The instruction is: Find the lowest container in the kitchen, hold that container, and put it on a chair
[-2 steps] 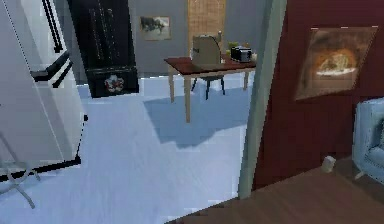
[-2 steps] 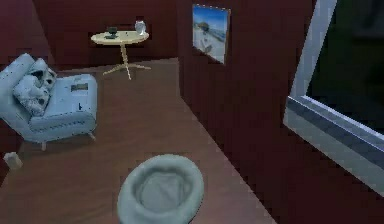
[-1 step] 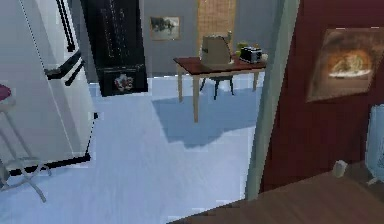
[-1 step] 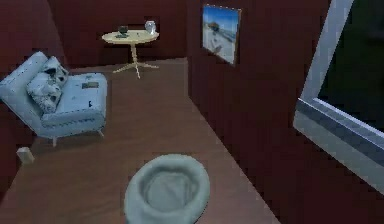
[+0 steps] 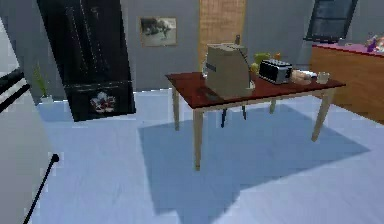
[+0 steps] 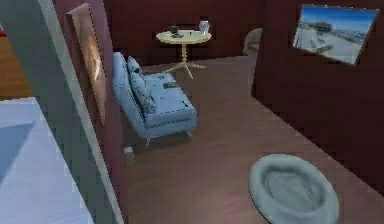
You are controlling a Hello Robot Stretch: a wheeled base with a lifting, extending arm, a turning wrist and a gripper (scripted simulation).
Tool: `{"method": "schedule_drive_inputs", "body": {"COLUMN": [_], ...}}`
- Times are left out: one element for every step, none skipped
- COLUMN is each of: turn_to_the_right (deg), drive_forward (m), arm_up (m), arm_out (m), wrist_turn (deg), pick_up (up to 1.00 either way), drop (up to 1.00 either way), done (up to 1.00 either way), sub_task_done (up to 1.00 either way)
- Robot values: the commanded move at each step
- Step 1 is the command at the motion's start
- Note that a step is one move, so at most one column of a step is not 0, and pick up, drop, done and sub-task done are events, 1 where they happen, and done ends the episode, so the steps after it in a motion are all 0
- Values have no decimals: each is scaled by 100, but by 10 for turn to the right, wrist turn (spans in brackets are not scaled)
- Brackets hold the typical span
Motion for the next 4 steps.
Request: {"method": "schedule_drive_inputs", "body": {"turn_to_the_right": [0,-450,-90,0], "drive_forward": [40,0,0,5], "arm_up": [0,0,0,0], "arm_out": [0,0,0,0], "wrist_turn": [0,0,0,0], "pick_up": [0,0,0,0], "drop": [0,0,0,0], "done": [0,0,0,0], "sub_task_done": [0,0,0,0]}}
